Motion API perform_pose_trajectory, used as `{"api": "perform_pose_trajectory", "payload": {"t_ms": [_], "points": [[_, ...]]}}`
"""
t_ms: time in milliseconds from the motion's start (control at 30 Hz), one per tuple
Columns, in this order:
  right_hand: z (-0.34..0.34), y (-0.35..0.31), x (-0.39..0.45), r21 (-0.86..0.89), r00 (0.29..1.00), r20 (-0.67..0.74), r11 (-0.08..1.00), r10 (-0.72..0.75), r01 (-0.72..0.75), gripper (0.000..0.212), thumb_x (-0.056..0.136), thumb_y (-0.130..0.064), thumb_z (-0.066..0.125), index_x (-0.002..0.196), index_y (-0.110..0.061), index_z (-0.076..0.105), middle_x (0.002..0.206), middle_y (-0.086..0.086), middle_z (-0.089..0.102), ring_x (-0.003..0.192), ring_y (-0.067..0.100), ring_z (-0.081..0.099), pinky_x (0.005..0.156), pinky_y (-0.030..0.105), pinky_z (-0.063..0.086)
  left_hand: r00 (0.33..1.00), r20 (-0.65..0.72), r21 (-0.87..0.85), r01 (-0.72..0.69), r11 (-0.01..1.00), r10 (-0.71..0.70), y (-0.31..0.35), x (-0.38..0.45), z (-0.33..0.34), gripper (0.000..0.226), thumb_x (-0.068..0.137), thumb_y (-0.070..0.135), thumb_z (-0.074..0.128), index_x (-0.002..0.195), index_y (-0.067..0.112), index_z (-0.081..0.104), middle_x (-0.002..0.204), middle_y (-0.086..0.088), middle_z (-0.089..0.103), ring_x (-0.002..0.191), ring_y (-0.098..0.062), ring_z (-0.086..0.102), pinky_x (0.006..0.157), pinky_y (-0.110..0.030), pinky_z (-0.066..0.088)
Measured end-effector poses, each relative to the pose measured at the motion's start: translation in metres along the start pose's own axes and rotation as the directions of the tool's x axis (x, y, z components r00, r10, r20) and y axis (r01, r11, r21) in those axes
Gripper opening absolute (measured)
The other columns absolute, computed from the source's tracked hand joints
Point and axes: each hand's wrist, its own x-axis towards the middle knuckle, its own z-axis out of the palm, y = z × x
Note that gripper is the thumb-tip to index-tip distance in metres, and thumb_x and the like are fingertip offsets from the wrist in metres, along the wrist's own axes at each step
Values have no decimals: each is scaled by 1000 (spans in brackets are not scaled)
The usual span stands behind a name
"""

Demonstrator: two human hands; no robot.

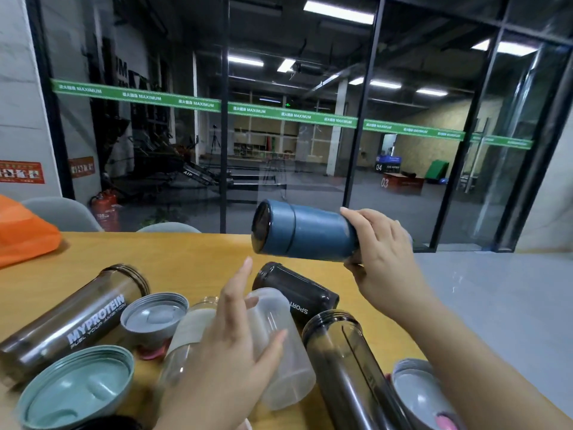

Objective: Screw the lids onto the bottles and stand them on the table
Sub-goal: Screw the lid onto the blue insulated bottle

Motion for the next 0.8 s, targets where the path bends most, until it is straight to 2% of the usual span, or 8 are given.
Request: {"api": "perform_pose_trajectory", "payload": {"t_ms": [100,133,233,300,400,533,667,800], "points": [[8,6,20,59,987,103,990,122,-128,84,74,-14,75,143,-22,27,139,6,37,119,30,43,104,48,36,999,29,64,40,997,-42,4,1,-3,91,88,52,49,103,69,-39,123,47,9,100,31,30,76,-14,37],[13,7,25,96,977,136,979,167,-180,84,75,-16,75,143,-23,26,139,6,36,118,31,45,102,48,38,998,37,71,46,996,-49,4,2,-3,88,88,53,48,103,70,-37,121,49,10,98,32,28,72,-12,36],[31,8,34,207,934,224,923,279,-326,82,77,-16,74,140,-26,24,133,7,39,115,30,48,101,50,40,999,22,51,42,998,-43,-2,4,-3,74,89,51,48,112,68,-20,125,46,9,110,29,22,84,-4,26],[43,7,36,292,900,254,859,354,-420,81,77,-14,74,139,-25,24,131,7,38,116,30,48,101,48,41,998,10,46,54,997,-55,-6,5,-1,65,90,50,48,116,63,-10,127,39,14,114,22,18,89,-6,19],[59,4,40,400,850,282,751,444,-525,80,77,-10,75,140,-19,25,132,8,36,119,25,45,103,39,42,995,-17,50,96,994,-95,-9,7,0,62,90,49,48,126,56,-1,127,35,19,114,17,17,89,-8,17],[73,0,47,477,795,306,639,523,-604,79,74,-7,78,136,-14,29,134,8,40,124,24,44,94,29,40,988,-35,38,154,987,-153,-16,6,3,63,89,45,52,139,44,12,135,30,26,121,10,24,94,-11,20],[83,-1,49,382,769,340,668,541,-639,80,73,-15,80,134,-14,29,136,8,48,124,28,49,95,37,45,979,-60,29,197,980,-195,-16,6,2,59,89,44,53,137,42,20,130,28,31,128,4,30,96,-16,25],[93,-1,51,321,731,426,667,532,-673,76,73,-13,79,130,-14,28,131,10,50,117,28,53,81,33,46,976,-73,10,204,979,-203,-16,7,2,55,87,42,55,135,41,27,122,29,33,124,3,36,95,-17,28]]}}
